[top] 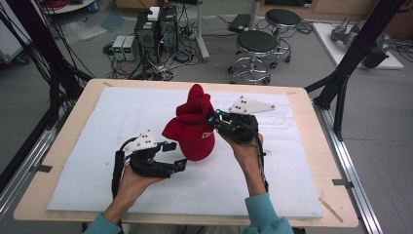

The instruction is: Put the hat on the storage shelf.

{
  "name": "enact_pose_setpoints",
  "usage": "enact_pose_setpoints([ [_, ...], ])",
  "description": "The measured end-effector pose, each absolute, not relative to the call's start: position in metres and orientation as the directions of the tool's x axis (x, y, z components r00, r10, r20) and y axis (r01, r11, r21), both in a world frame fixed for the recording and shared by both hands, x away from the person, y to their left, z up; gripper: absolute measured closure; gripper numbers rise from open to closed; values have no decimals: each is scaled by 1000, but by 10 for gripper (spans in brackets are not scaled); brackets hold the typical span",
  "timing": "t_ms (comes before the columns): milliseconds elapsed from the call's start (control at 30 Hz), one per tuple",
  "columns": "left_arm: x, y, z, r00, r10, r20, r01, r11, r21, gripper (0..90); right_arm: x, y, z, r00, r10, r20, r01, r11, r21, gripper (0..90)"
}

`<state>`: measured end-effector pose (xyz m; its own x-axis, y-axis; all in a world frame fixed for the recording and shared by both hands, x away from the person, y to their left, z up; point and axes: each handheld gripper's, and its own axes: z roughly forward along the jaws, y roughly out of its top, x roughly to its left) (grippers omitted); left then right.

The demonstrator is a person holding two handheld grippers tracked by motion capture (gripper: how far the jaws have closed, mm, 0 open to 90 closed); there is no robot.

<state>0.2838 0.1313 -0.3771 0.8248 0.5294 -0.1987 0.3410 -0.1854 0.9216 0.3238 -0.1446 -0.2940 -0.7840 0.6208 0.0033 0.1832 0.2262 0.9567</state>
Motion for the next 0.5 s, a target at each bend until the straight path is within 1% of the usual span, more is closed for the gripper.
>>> enact_pose_setpoints([
  [233,286,124,-382,823,530,-207,343,-173,923,411,324,-145,-294,-775,632,26,193,197,961,866],
  [333,287,123,-383,826,524,-206,337,-168,926,506,324,-144,-294,-776,630,29,193,194,962,867],
  [467,289,120,-385,829,523,-199,336,-180,925,582,323,-144,-294,-779,625,45,195,174,965,866],
  [500,289,120,-385,831,521,-195,331,-181,926,617,323,-145,-294,-783,620,50,195,168,966,866],
])
